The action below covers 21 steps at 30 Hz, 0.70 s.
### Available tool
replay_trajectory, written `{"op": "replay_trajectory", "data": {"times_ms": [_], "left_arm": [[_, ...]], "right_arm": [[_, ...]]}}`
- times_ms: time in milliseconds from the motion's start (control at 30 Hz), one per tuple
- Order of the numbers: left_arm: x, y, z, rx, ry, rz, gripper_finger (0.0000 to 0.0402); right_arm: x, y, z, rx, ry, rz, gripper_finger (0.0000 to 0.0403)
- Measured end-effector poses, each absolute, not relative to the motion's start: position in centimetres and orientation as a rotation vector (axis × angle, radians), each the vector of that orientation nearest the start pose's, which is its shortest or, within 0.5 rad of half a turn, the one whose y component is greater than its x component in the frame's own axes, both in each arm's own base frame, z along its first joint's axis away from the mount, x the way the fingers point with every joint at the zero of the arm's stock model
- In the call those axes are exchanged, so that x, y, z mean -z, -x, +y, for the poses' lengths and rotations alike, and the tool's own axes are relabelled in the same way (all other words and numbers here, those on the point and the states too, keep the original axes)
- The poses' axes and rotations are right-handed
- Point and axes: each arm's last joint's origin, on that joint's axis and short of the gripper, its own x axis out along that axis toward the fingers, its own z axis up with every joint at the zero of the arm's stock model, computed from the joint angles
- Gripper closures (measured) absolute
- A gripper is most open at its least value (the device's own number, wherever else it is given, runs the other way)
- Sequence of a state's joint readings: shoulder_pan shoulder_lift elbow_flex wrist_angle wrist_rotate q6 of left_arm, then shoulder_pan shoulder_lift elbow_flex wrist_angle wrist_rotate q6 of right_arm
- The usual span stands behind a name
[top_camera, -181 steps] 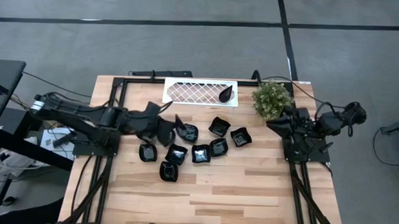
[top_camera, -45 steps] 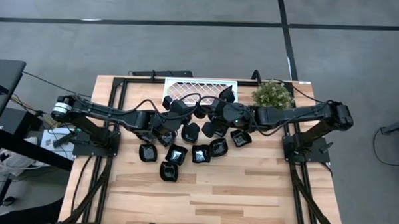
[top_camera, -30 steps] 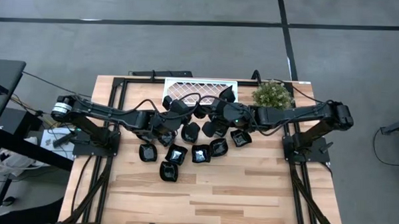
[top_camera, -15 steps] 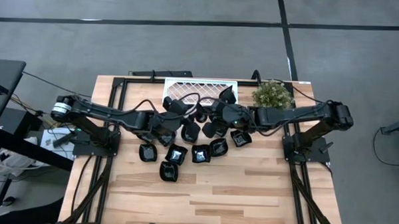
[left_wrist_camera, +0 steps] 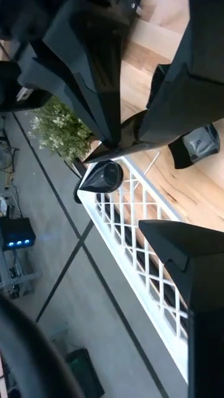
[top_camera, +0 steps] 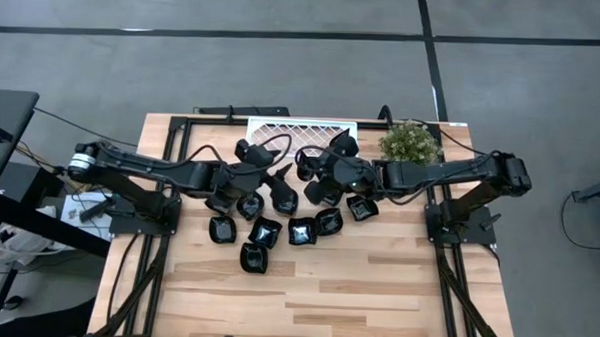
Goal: Pick & Place Mini shaped plates
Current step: Stack the drop-shaped plate on top of the drop-shaped plate on the shelf
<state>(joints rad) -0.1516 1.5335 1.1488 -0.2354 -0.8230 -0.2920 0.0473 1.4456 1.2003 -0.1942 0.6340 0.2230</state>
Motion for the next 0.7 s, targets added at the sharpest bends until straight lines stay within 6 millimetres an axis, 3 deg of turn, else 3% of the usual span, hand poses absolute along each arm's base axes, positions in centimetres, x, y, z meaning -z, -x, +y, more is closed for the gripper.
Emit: {"op": "replay_trajectory", "data": {"times_ms": [333,700], "left_arm": [[-29.1,-29.8,-2.4,-0.732,0.013,0.458,0.0182],[-25.0,-21.7,-2.1,-0.758,0.261,0.378,0.0182]], "right_arm": [[-32.4,-32.1,-2.4,0.718,-0.201,0.317,0.0403],[-32.4,-31.4,-5.9,0.856,-0.438,0.235,0.0403]]}}
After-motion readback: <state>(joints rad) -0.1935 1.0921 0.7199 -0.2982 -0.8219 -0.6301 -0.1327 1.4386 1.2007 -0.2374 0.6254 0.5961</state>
